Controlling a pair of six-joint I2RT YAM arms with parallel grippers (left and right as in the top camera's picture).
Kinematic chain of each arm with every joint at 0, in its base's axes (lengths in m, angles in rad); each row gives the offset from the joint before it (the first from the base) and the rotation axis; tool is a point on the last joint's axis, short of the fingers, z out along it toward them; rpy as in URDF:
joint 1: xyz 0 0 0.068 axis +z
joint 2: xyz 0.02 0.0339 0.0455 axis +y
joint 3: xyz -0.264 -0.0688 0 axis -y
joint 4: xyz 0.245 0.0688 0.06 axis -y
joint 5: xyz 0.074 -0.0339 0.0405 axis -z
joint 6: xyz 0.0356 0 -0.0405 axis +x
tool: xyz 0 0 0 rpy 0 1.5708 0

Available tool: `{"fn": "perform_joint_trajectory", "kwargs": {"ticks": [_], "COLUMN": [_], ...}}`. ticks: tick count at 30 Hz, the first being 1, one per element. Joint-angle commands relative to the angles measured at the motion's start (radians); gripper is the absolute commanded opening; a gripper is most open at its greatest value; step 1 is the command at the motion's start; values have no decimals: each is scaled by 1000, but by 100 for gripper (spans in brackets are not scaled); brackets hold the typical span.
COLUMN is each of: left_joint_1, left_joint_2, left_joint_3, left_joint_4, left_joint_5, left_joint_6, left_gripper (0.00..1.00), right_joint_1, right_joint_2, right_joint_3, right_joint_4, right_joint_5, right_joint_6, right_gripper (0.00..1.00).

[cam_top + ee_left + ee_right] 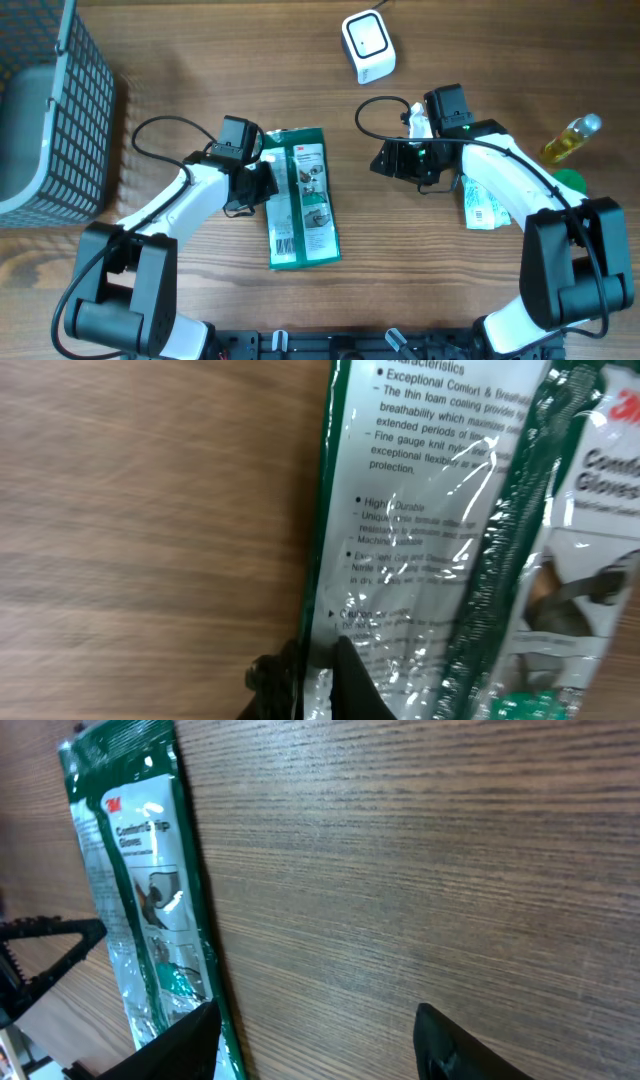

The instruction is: Scan the item barcode

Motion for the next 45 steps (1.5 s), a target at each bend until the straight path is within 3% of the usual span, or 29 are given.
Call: {"fn": "perform_joint_trajectory", "kwargs": {"ticks": [1, 8, 15, 24, 40, 45], "left_joint_1": [11, 55, 49, -11, -138, -166], "left_joint_2": [5, -4, 10, 14, 40, 40], "left_joint_3": [32, 150, 137, 29, 26, 26], "left_joint_4": [-1, -213, -357, -280, -199, -129], "left_joint_5": [5, 3, 3, 3, 27, 26], "left_joint_6": [2, 6, 5, 5, -103, -105], "left_gripper": [4, 4, 4, 4, 4, 4], "right_joint_1": [0, 1, 1, 1, 1, 11], "right_joint_2": [-5, -5, -5, -5, -5, -5], "right_joint_3": [1, 1, 1, 1, 1, 1], "right_joint_4": [-10, -45, -62, -62, -82, -96], "right_joint_5": [-21, -20, -21, -21, -21, -21], "right_joint_6": [-19, -26, -45, -45, -46, -75], "right_gripper": [63, 64, 63, 62, 62, 56]}}
